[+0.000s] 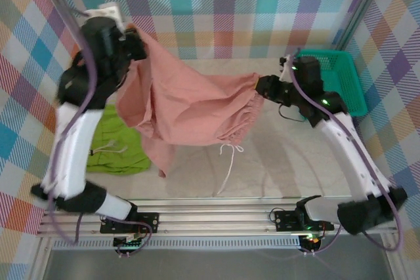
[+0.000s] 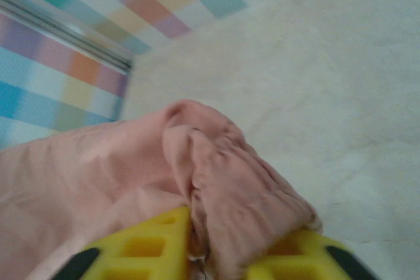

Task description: Fold and stack the shorts

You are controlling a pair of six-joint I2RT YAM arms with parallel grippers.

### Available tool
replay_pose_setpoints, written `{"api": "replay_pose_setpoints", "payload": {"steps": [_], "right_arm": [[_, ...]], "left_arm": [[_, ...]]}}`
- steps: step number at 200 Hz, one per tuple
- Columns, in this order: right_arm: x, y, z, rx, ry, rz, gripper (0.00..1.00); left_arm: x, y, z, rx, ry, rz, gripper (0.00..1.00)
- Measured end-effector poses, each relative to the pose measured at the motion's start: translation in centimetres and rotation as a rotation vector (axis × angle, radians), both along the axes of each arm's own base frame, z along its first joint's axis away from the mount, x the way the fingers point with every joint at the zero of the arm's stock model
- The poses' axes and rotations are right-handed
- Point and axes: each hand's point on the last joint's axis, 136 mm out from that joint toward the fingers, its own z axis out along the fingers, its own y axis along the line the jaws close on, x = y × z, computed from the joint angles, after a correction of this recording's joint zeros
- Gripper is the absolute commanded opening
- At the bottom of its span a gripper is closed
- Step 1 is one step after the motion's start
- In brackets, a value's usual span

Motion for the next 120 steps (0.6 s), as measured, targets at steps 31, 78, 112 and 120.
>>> {"api": "replay_pose_setpoints", "payload": {"steps": [31,78,112,120], "right_arm": [[3.5,-1.0,-7.6,-0.066,0.195,-0.051,0.70],[0.4,-1.3,-9.5,-0.116,0.177,0.003,0.85],[-1.6,-1.4,-13.9,-0.151,0.230,0.027,0.73],[-2.0,-1.6,-15.9,-0.161,0.274,0.025,0.69]], "left_arm": [[12.7,-2.8,-16.9,-0.012,0.363,-0.070,1.00],[11.0,-4.1,-34.6,-0.070,0.777,-0.155,1.00],[4.4,-3.2,-27.3,-0.131,0.627,-0.183,1.00],[3.0,-2.8,-25.2,-0.145,0.561,-0.184,1.00]]}}
